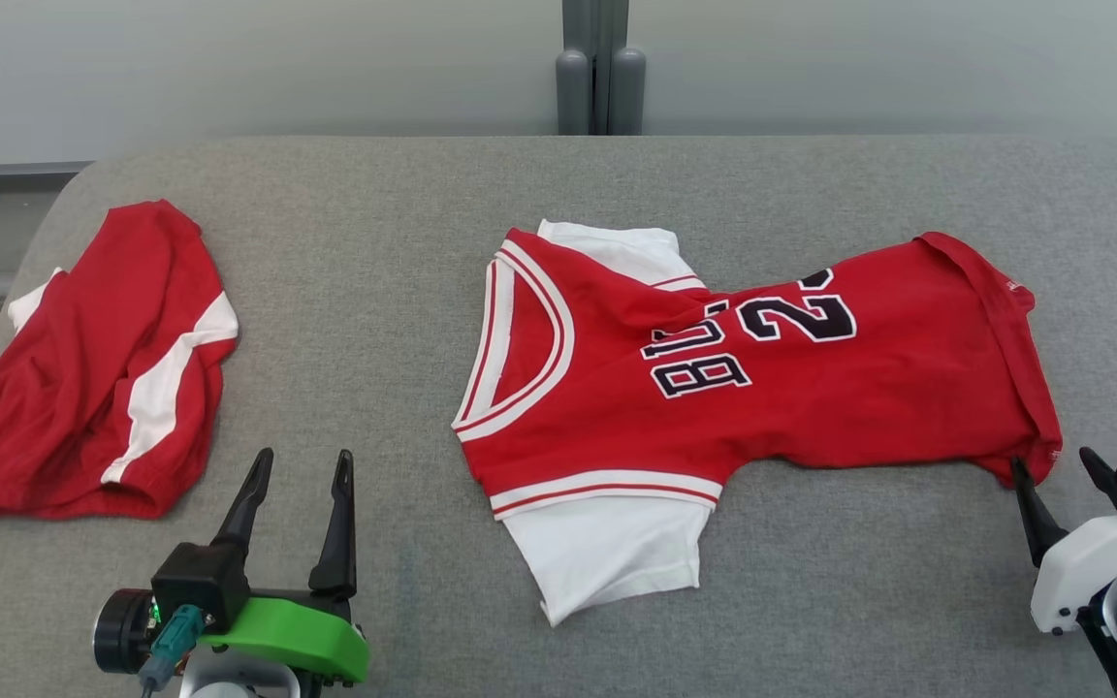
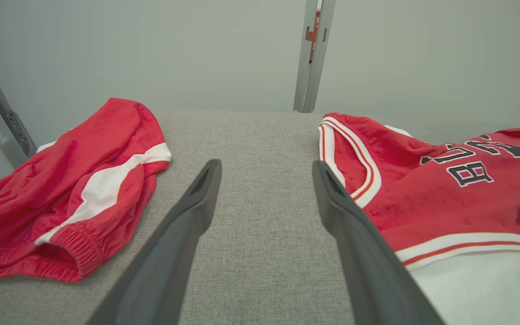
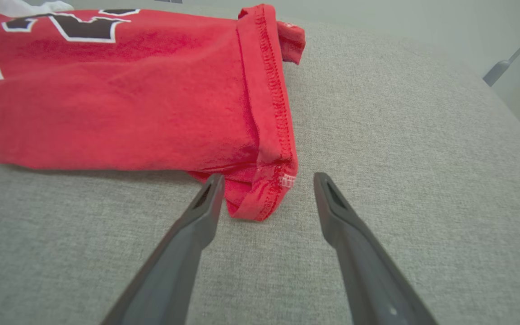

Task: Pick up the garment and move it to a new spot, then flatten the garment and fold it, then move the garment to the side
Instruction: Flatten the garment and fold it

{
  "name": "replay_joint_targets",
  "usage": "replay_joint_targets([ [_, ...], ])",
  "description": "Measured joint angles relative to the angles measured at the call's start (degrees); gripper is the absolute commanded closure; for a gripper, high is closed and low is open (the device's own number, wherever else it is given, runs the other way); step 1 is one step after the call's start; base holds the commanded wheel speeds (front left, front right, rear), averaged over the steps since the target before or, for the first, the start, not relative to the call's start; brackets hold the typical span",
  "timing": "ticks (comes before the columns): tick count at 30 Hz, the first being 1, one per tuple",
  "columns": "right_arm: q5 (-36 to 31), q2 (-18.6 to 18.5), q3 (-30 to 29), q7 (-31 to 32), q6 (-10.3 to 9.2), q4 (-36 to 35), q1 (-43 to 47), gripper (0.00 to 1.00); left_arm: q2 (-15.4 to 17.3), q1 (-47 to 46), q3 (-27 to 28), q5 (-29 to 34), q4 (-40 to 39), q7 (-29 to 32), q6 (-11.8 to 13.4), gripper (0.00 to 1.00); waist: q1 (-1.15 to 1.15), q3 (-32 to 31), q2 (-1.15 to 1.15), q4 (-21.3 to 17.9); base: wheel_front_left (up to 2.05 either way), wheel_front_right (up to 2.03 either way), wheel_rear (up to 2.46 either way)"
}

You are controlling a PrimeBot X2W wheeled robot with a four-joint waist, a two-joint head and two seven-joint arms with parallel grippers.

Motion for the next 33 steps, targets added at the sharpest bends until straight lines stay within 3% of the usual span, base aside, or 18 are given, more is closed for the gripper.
replay_joint_targets([
  [6, -0.57, -0.15, 0.83, 0.0, 0.0, 5.14, -2.89, 0.0, 0.0, -0.09, -0.22, 0.0, -0.03, 0.0, 0.0, 0.0, 0.0, 0.91, 0.0, 0.93, 0.0, 0.0, 0.0],
  [7, -0.56, -0.15, 0.86, 0.0, 0.0, 6.05, -3.42, 0.38, 0.0, -0.15, -0.23, 0.0, -0.03, 0.0, -0.01, 0.0, 0.0, 1.16, 0.0, 1.14, 0.0, 0.0, 0.0],
  [10, -0.41, -0.26, 1.02, -0.07, 0.0, 7.8, -4.65, 1.0, 0.0, -0.31, -0.14, 0.0, -0.03, 0.0, -0.02, 0.0, 0.0, 1.73, 0.0, 1.53, 0.0, 0.0, 0.0],
  [17, 0.04, 0.04, 1.07, -0.32, 0.0, 6.91, -4.75, 1.0, 0.0, -0.52, 0.07, -0.03, 0.1, 0.0, -0.03, 0.0, 0.0, 1.55, 0.0, 1.5, 0.0, 0.0, 0.0],
  [26, -2.79, 1.8, -1.88, -0.38, 0.0, -15.84, 9.36, 1.0, -0.01, 0.7, -0.32, -0.31, 0.33, 0.01, -0.05, 0.0, 0.0, -0.89, 0.0, -0.04, 0.0, 0.0, 0.0],
  [33, -1.72, 2.6, -3.38, -0.4, 0.0, -28.1, 22.3, 1.0, -0.01, 1.08, -0.69, -0.4, 0.3, 0.0, -0.07, 0.0, 0.0, -1.55, 0.0, -1.51, 0.0, 0.0, 0.0],
])
